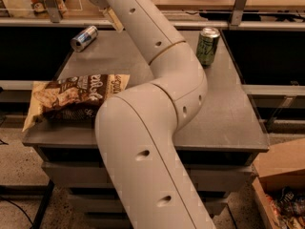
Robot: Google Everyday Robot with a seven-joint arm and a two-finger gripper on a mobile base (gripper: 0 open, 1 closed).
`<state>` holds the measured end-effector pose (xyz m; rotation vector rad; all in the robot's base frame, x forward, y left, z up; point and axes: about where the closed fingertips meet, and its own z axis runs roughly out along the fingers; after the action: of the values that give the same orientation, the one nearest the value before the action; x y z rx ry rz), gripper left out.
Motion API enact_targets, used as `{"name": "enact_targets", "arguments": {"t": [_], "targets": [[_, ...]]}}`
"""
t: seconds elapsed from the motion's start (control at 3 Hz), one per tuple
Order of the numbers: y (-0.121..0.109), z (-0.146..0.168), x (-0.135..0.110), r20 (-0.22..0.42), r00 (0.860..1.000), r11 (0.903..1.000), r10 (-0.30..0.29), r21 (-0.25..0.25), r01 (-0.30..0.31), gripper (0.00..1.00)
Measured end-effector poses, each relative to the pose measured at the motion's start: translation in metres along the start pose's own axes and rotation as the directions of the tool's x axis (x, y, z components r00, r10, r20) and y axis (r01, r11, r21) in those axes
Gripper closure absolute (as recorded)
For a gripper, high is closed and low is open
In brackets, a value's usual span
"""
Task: Place redbull can upright
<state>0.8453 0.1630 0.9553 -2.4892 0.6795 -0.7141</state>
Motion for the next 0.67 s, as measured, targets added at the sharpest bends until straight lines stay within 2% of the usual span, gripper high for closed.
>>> {"name": "enact_targets", "arguments": {"t": [0.33, 0.67], "targets": [[-0.0063, 0.0089, -0.0014, -0.024, 0.997, 0.9976, -0.069, -0.010, 0.069, 0.00], [-0.0109, 0.0162, -0.0019, -0.055, 0.990, 0.9908, -0.132, -0.036, 0.130, 0.00]]}}
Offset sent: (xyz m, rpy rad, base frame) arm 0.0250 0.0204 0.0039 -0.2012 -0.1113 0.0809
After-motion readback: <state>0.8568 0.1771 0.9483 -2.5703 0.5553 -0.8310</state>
